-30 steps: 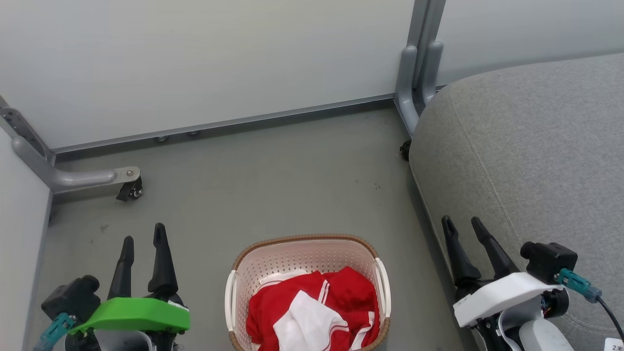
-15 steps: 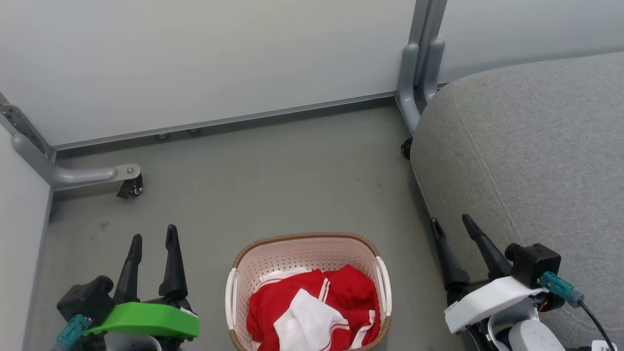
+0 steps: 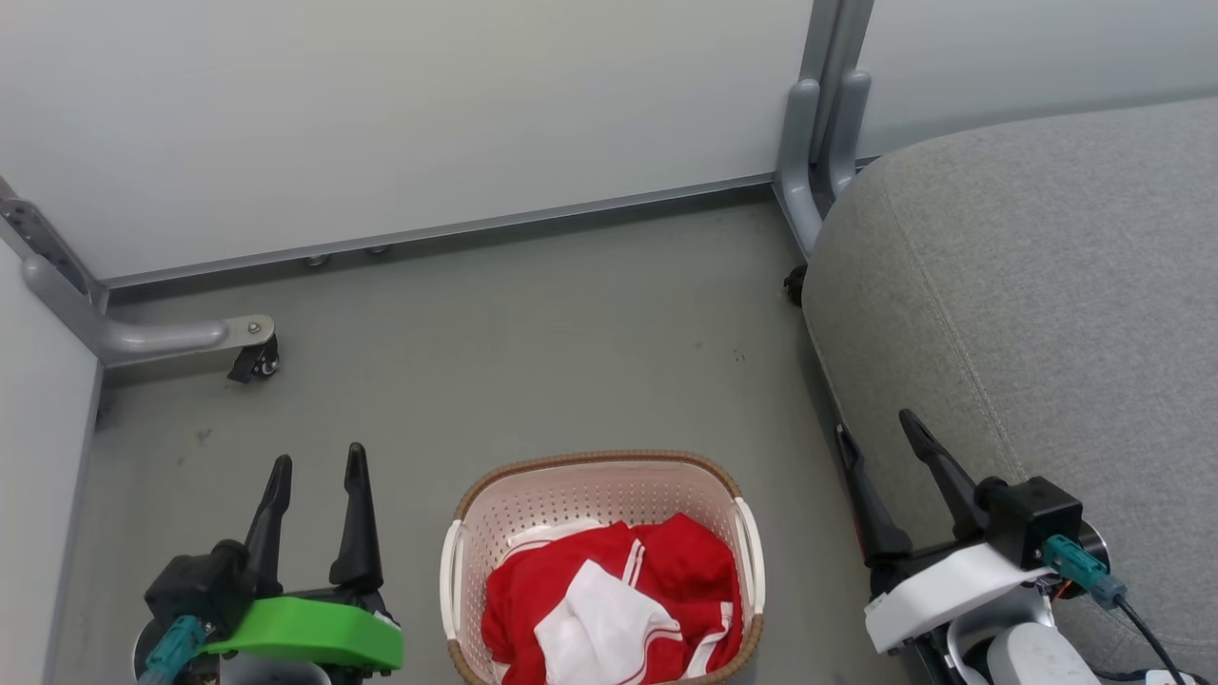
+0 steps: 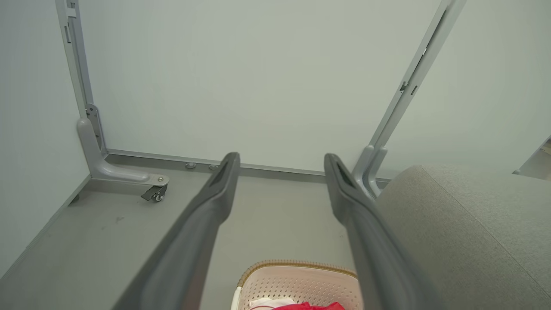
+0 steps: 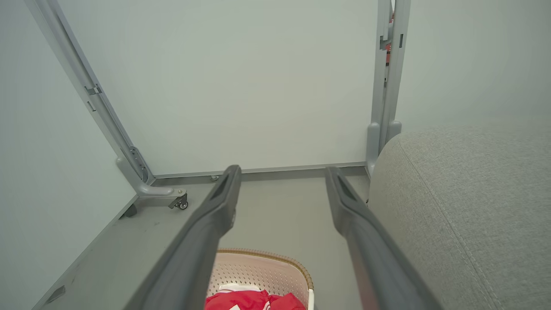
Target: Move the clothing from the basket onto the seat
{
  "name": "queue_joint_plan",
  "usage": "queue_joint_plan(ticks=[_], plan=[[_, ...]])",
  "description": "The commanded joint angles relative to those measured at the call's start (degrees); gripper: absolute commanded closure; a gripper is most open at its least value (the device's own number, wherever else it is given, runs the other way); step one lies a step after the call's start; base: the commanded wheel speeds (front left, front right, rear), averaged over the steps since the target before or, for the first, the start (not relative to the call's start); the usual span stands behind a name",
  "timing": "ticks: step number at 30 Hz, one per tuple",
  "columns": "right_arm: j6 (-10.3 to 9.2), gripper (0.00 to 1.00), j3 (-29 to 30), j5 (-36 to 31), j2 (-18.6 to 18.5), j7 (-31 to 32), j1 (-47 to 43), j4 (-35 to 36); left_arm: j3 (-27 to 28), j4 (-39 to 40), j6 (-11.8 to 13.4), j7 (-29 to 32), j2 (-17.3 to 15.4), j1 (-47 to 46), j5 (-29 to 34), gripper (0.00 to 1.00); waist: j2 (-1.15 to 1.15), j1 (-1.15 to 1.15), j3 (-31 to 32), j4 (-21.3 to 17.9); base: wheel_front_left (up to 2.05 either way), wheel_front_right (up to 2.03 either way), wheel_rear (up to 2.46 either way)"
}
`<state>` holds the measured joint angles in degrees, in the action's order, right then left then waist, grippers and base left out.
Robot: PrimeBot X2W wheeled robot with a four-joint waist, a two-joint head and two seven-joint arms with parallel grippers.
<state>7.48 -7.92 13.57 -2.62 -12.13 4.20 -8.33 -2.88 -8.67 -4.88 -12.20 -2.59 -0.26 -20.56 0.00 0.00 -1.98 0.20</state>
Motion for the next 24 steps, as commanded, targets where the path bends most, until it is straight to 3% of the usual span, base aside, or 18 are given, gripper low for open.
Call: queue_joint_plan(ticks=[1, 24], plan=[[0.02, 0.0, 0.26, -1.11, -0.34, -0.6, 0.05, 0.41, -0.13, 0.13, -0.24, -0.48, -0.44, 0.72, 1.42, 0.0, 0.0, 0.0, -0.02, 0.01, 0.0, 0.0, 0.0], [0.02, 0.0, 0.36, -9.27, -0.41, -3.01, -0.09, 0.89, -1.39, -0.11, -0.73, -2.93, -0.47, 1.42, 10.47, 0.0, 0.0, 0.0, -0.49, 0.0, 0.0, 0.0, 0.0]])
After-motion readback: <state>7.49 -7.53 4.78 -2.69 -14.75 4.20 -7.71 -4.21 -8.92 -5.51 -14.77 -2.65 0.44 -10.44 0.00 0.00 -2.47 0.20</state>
